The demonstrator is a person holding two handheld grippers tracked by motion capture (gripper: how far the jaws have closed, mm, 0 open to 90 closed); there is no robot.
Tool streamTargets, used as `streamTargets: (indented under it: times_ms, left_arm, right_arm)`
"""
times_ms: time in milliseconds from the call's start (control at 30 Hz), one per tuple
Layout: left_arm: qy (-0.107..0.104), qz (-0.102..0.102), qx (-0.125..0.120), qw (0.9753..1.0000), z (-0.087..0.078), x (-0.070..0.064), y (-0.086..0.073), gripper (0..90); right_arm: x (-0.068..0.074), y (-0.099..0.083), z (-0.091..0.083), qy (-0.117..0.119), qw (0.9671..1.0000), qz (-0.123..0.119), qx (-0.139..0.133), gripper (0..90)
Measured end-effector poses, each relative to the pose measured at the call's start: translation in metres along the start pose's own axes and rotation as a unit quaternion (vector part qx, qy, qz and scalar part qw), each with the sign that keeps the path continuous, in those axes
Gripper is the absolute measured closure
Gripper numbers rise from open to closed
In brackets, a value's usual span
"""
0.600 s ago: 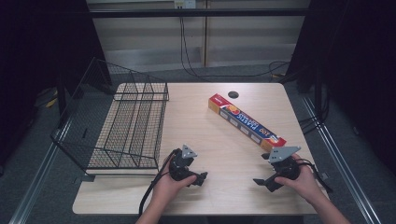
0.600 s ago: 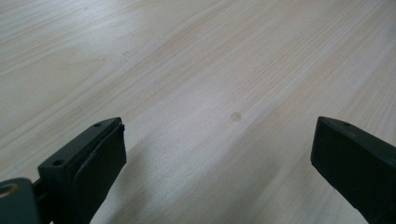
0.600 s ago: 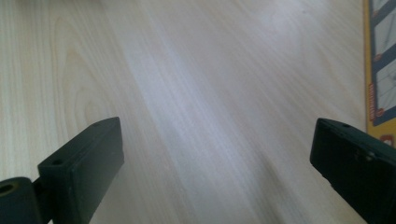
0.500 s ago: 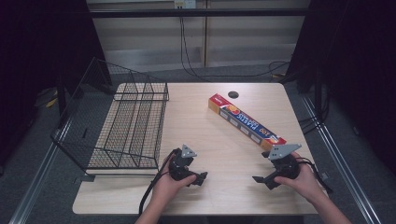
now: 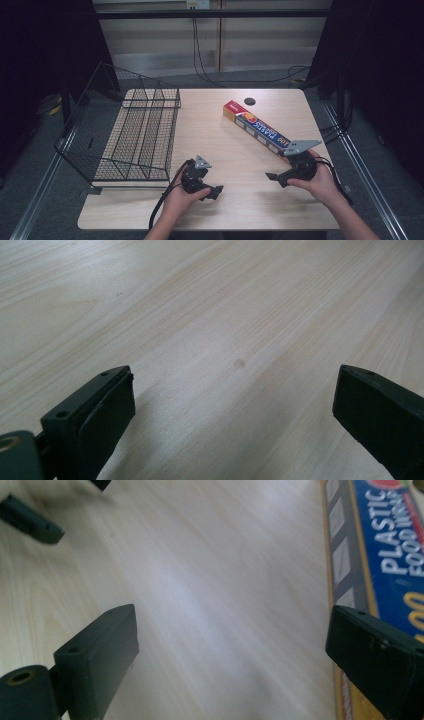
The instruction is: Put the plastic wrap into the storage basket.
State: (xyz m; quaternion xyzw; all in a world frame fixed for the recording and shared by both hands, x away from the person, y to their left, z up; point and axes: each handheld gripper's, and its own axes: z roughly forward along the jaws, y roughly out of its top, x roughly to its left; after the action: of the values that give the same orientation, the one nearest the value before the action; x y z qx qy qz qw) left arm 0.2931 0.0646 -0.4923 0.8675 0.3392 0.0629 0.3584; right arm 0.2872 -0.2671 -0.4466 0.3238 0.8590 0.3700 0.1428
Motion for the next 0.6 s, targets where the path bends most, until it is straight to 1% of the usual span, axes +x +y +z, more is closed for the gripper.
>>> streamTargets:
  times_ms: [67, 100, 133, 167, 200, 267, 300, 333, 367, 400, 433, 500, 533, 567, 600]
  left_arm:
    - [-0.004, -0.002, 0.002, 1.0, 0.0, 0.0, 0.0, 3.4]
    - [-0.005, 0.007, 0.005, 1.0, -0.001, 0.001, 0.0, 3.4]
    - [-0.007, 0.007, 0.015, 0.9998, -0.003, 0.002, 0.0, 3.4]
    - [-0.005, 0.004, 0.011, 0.9999, -0.003, 0.002, 0.0, 3.4]
    - [-0.005, 0.002, 0.009, 0.9999, -0.003, 0.002, 0.0, 3.5]
    - [-0.007, 0.006, 0.011, 0.9999, -0.003, 0.002, 0.0, 3.4]
    - [-0.007, 0.005, 0.01, 0.9999, -0.003, 0.002, 0.0, 3.5]
    - [-0.007, 0.005, 0.014, 0.9999, -0.003, 0.001, -0.001, 3.4]
    - [-0.009, 0.001, 0.011, 0.9999, -0.003, 0.0, -0.001, 3.5]
    - [-0.009, 0.001, 0.012, 0.9999, -0.002, 0.0, -0.001, 3.4]
    - [-0.012, 0.004, 0.012, 0.9998, -0.002, 0.0, -0.001, 3.5]
    - [-0.007, 0.005, 0.011, 0.9999, -0.002, -0.001, -0.001, 3.4]
    - [-0.013, 0.011, 0.016, 0.9997, -0.002, 0.0, -0.001, 3.5]
    - [-0.011, 0.01, 0.013, 0.9998, -0.001, -0.001, -0.001, 3.5]
    - [-0.011, 0.009, 0.013, 0.9998, -0.001, -0.002, -0.001, 3.5]
  right_arm:
    - [-0.004, 0.009, 0.002, -0.003, 1.0, -0.001, -0.002, 6.6]
    - [-0.005, 0.014, 0.004, -0.005, 1.0, 0.0, -0.001, 6.8]
    - [-0.006, 0.018, 0.006, -0.006, 1.0, 0.0, 0.001, 6.9]
    - [-0.008, 0.023, 0.009, -0.009, 1.0, -0.002, 0.003, 7.0]
    - [-0.01, 0.027, 0.012, -0.008, 1.0, -0.003, 0.003, 7.2]
    - [-0.012, 0.035, 0.017, -0.01, 0.9999, 0.003, 0.004, 7.3]
    - [-0.013, 0.038, 0.02, -0.007, 1.0, 0.0, 0.006, 7.4]
    - [-0.014, 0.042, 0.023, -0.014, 0.9999, -0.001, 0.008, 7.9]
    - [-0.015, 0.044, 0.026, -0.018, 0.9998, -0.001, 0.011, 8.2]
    - [-0.017, 0.047, 0.029, -0.012, 0.9999, 0.0, 0.012, 8.0]
    - [-0.018, 0.049, 0.032, -0.02, 0.9997, 0.0, 0.014, 8.2]
    - [-0.022, 0.053, 0.038, -0.022, 0.9996, -0.002, 0.019, 8.1]
    - [-0.024, 0.056, 0.04, -0.024, 0.9994, 0.0, 0.024, 8.5]
    - [-0.028, 0.058, 0.043, -0.033, 0.9992, 0.002, 0.023, 8.3]
    - [-0.032, 0.06, 0.046, -0.029, 0.9993, 0.008, 0.023, 8.3]
